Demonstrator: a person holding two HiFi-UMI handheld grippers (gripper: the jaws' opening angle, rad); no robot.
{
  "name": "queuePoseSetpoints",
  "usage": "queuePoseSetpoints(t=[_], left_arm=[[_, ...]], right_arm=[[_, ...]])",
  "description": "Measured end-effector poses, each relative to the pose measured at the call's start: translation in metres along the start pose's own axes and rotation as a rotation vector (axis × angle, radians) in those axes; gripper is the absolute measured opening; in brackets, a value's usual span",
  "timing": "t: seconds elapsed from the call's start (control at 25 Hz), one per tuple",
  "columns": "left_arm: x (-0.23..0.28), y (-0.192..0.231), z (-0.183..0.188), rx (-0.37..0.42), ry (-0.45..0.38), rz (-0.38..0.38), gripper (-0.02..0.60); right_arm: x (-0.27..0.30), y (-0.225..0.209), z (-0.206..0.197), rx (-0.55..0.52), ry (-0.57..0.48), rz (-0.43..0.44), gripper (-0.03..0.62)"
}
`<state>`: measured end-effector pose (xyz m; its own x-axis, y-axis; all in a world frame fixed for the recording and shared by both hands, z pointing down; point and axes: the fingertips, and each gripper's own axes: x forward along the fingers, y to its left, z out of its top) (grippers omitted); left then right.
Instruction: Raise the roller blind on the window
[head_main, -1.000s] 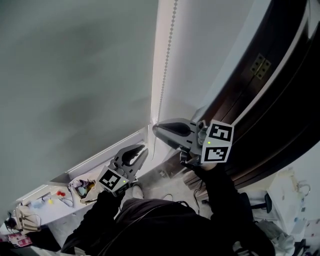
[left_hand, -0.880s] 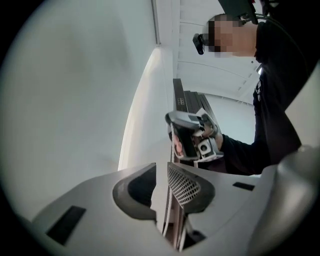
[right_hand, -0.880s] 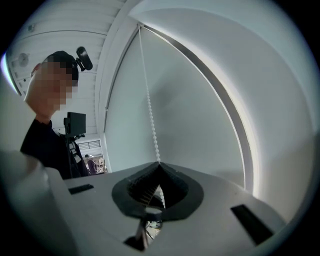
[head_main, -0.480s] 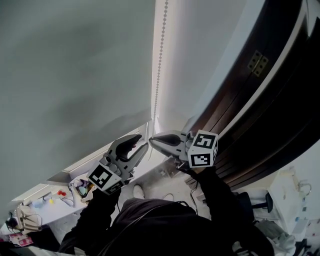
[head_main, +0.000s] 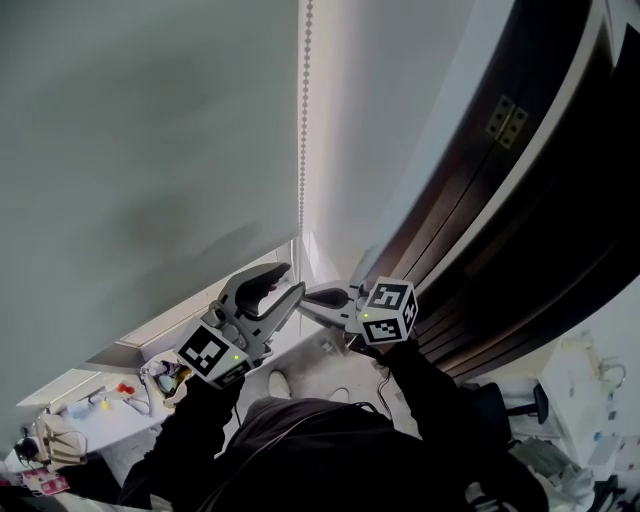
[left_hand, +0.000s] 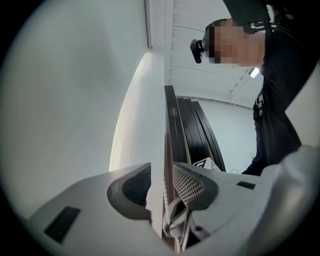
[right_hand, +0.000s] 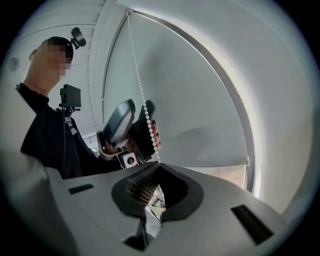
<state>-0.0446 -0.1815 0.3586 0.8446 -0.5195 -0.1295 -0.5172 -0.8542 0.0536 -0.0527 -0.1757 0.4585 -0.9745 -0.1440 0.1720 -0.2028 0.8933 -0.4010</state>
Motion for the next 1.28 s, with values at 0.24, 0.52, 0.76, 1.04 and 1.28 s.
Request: queuePoseSetpoints(t=[0.24, 0.52, 0.76, 1.04, 1.28], left_arm=[[0.009, 0.0, 0.0, -0.005, 0.029, -0.009, 0.132], [0.019, 0.002, 0.001, -0.009, 0.045, -0.017, 0.13], [0.02, -0.003, 0.002, 0.002, 0.046, -0.035, 0.019], [0.019, -0.002, 0.0, -0.007, 0.063, -0.043, 0.011], [0.015, 0.007, -0.006, 0.008, 0.035, -0.043, 0.009]], right_arm=[[0.01, -0.017, -0.069, 0.084, 0.098, -0.014, 0.006], [0.013, -0.017, -0.081, 0.091, 0.117, 0.001, 0.006], [0.007, -0.021, -0.081, 0.111, 0.093, -0.001, 0.006], [0.004, -0.017, -0.082, 0.048, 0.133, 0.014, 0.006], [-0.008, 0.002, -0.037, -0.038, 0.05, 0.073, 0.186]])
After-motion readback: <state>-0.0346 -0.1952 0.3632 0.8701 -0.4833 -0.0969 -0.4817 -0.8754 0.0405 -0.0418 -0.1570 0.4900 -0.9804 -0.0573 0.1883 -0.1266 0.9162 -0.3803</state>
